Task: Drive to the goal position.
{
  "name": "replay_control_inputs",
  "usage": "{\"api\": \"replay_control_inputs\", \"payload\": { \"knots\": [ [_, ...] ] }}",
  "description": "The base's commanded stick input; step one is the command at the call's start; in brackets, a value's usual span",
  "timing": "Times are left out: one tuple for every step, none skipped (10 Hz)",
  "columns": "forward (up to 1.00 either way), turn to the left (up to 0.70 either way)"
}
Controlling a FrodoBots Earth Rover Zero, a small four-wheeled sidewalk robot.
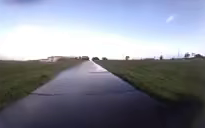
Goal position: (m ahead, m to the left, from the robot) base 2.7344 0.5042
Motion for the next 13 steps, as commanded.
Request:
{"api": "replay_control_inputs", "payload": {
  "knots": [
    [0.45, 0.00],
    [0.45, 0.00],
    [0.45, 0.00],
    [0.45, 0.00],
    [0.45, 0.00],
    [0.45, 0.00],
    [0.45, 0.00],
    [0.45, 0.00],
    [0.45, 0.00],
    [0.45, 0.00],
    [0.45, 0.00],
    [0.45, 0.00],
    [0.45, 0.00]
  ]
}}
